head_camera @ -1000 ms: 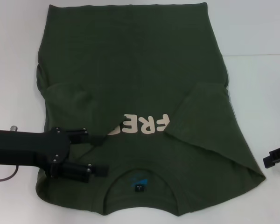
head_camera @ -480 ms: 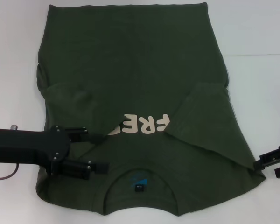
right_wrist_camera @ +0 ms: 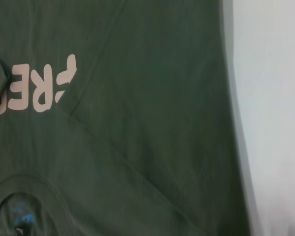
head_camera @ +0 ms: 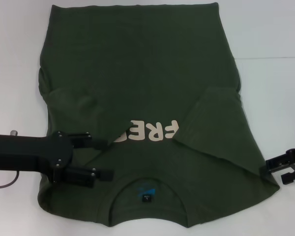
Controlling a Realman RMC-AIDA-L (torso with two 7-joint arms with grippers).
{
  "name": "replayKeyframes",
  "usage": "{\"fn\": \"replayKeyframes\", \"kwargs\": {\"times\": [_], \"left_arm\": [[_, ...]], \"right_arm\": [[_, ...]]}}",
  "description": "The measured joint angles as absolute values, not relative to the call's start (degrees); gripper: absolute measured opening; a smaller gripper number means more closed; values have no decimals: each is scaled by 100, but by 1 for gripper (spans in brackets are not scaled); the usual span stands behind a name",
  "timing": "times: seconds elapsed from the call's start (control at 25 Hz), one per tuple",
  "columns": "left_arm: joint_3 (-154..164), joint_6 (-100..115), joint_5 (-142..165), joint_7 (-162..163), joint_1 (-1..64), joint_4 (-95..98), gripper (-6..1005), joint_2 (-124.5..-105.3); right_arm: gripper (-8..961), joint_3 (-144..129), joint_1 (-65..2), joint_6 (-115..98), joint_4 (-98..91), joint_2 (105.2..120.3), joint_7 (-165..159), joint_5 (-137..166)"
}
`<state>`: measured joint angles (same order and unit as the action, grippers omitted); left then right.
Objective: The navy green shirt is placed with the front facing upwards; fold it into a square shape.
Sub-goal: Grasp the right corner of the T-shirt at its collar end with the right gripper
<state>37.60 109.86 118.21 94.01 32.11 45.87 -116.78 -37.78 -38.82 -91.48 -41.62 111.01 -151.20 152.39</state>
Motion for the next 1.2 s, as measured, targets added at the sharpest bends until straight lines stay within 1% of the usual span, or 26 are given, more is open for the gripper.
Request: {"fn": "replayKeyframes", "kwargs": {"times": [0.68, 1.2], "left_arm": [[3714, 11048, 11821, 9368, 3175, 4588, 950, -11654], [3705, 11017, 11827, 9307, 3174, 4588, 949, -11654]], "right_arm": [[795, -3832, -3911, -9055, -3941, 11101, -15113, 15222], [783, -3815, -3937, -9040, -3937, 11167, -15094, 15106]]}}
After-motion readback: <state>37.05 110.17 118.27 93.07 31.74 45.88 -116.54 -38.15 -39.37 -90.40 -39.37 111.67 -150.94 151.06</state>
